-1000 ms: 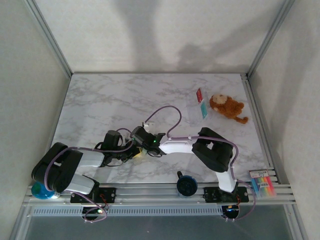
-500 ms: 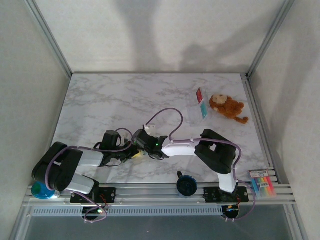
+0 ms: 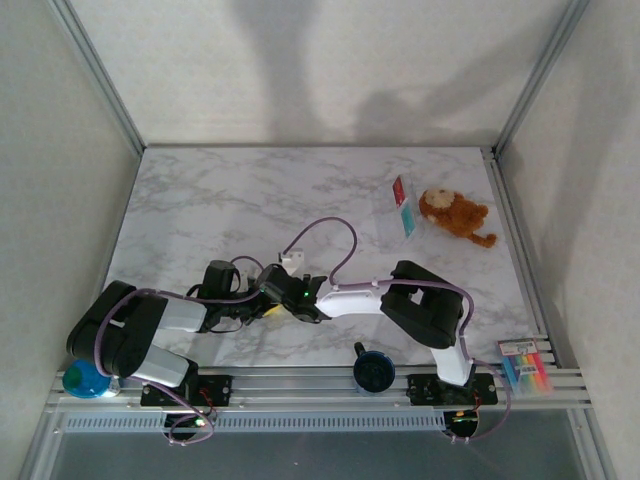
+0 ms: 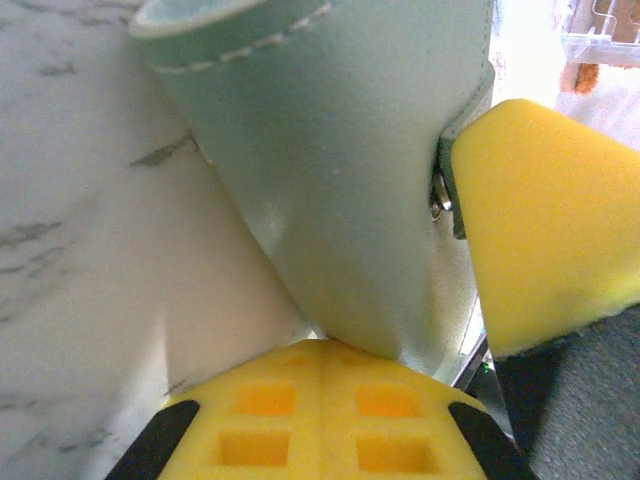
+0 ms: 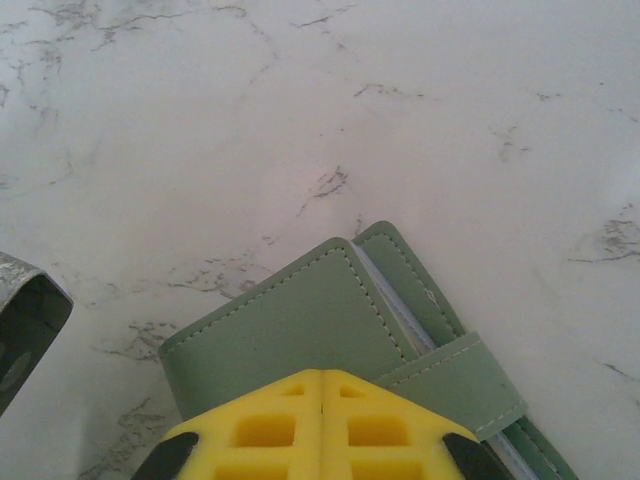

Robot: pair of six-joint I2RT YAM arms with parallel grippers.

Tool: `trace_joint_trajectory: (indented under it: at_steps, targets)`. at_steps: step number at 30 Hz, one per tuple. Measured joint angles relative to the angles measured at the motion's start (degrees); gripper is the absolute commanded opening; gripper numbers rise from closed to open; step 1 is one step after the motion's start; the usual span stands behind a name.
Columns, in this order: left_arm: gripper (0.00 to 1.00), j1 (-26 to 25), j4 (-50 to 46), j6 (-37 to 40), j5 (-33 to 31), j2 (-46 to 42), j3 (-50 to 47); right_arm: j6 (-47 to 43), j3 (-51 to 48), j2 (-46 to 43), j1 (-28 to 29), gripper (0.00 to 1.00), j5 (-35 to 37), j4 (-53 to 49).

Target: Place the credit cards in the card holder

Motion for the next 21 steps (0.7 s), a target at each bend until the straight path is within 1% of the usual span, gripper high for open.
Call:
trace_joint_trajectory:
  at_steps: [4,8,11,16,21]
  targets:
    - [0.00,0.3,0.6,0.4,0.7,0.3,-0.2,-2.5,-3.4,-2.3,0.1,0.00,-0.9,2.2]
    - [0.00,0.5,0.8,0.7,1.0,0.6,-0.2,-7.0,-6.2,-4.2,-0.1,0.00,-3.3,4.3]
    - [0.00,0.7,1.0,0.7,1.4,0.8,-0.2,-9.6,-7.1,-4.8,-1.2,0.00,-6.4,5.6]
    - [0.00,0.8,1.1,0.9,1.8,1.0,-0.2,-12.5,-9.1,-6.1,-3.8,0.00,-13.7,8.6]
    - [0.00,0.9,1.0,1.4,1.8,1.0,-0.2,-15.0,-9.9,-6.3,-5.0,0.00,-17.2,10.3]
